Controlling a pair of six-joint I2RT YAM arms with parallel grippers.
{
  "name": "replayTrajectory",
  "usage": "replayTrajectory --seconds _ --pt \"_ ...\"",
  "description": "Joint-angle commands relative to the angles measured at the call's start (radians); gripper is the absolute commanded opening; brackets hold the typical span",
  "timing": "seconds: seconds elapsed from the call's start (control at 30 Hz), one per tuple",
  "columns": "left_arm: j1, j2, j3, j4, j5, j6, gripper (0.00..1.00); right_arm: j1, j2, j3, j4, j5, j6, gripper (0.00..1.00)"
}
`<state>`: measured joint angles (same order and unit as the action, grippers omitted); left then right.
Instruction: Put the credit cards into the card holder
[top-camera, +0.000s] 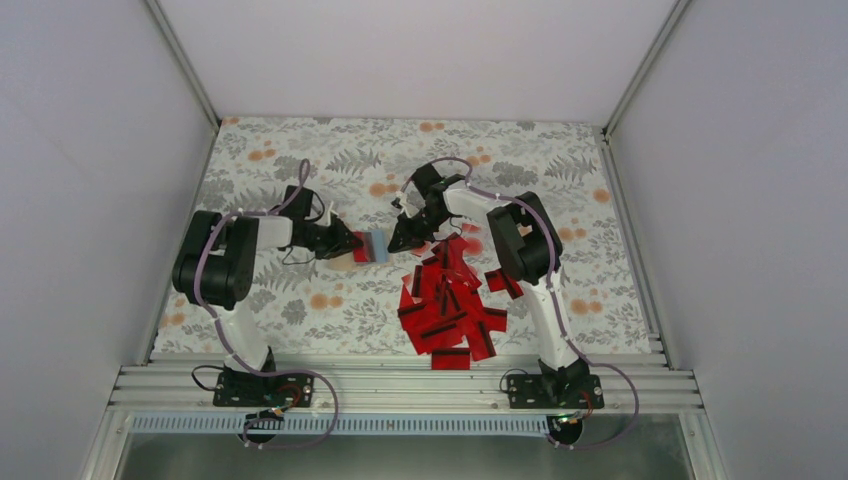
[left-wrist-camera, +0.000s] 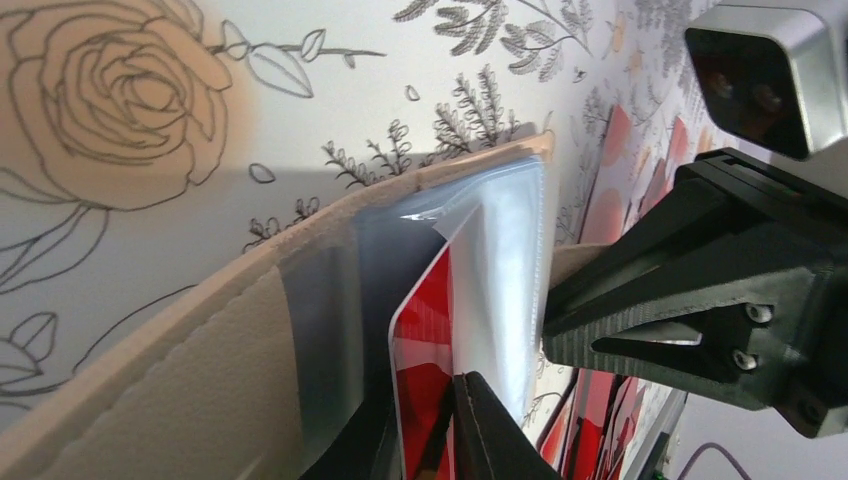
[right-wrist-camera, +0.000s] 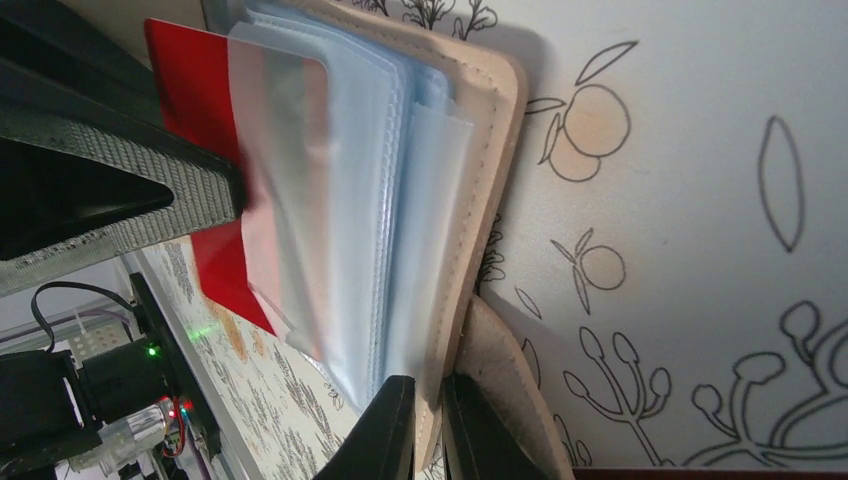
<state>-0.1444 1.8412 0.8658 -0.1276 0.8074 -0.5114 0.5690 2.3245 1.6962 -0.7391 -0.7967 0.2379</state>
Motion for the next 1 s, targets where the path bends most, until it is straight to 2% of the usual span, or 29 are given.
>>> replayTrajectory --seconds 0.0,0.6,0.97 --pt "-0.026 0.002 0.018 -0.053 -0.055 0.017 0.16 0.006 0.029 -0.004 0.034 -0.023 -0.010 0.09" --pt "-0.067 -0.049 0.118 -0.268 -0.193 0.059 0.41 0.008 0.027 -0.005 0.042 -0.027 -0.004 0.09" --pt "-0.127 -0.043 0.194 -0.380 -0.321 -0.009 0.55 0.011 0.022 -0.016 0.059 -0.038 0.004 0.08"
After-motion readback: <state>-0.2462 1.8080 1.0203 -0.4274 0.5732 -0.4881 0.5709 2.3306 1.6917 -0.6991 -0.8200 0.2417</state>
